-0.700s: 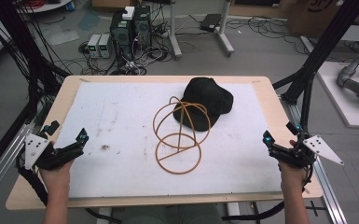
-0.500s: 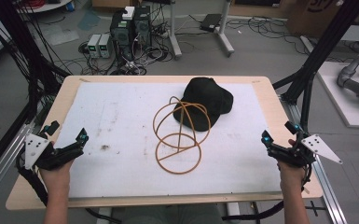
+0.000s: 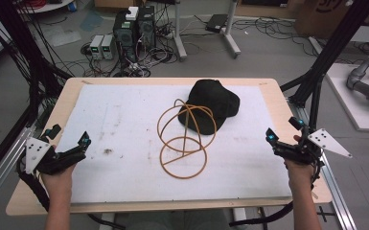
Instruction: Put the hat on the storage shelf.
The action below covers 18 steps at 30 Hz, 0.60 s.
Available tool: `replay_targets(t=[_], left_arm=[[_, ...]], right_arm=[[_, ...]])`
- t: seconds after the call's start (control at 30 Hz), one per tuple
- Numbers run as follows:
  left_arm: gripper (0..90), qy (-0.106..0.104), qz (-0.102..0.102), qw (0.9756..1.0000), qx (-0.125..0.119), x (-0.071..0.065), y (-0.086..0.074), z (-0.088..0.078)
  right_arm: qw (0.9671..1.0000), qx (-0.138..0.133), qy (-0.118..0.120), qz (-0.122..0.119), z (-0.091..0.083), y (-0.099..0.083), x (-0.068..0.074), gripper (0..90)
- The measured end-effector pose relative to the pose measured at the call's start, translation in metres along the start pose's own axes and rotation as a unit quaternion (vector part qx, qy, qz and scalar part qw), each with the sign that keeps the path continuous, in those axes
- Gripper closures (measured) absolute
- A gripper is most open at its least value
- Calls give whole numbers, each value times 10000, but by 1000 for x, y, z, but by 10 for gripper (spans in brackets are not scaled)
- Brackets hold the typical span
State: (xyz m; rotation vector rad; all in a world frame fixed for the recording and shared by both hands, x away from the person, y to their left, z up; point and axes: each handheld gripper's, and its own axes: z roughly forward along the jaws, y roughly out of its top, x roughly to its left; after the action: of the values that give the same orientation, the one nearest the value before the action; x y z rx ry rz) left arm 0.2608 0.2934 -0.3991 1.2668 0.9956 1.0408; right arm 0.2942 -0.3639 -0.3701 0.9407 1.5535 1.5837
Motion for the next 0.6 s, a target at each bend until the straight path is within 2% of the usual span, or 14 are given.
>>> replay_targets(t=[0.37, 0.5, 0.6], left_arm=[[65, -12, 29, 10000, 31, -1, -1, 1], [64, -9, 19, 10000, 29, -1, -1, 1], [64, 3, 20, 10000, 43, 0, -2, 1]], right_arm=[[9994, 320, 104, 49, 25, 8, -7, 64], [9991, 355, 206, 80, 36, 13, -11, 73], [9986, 395, 330, 79, 44, 17, -14, 130]])
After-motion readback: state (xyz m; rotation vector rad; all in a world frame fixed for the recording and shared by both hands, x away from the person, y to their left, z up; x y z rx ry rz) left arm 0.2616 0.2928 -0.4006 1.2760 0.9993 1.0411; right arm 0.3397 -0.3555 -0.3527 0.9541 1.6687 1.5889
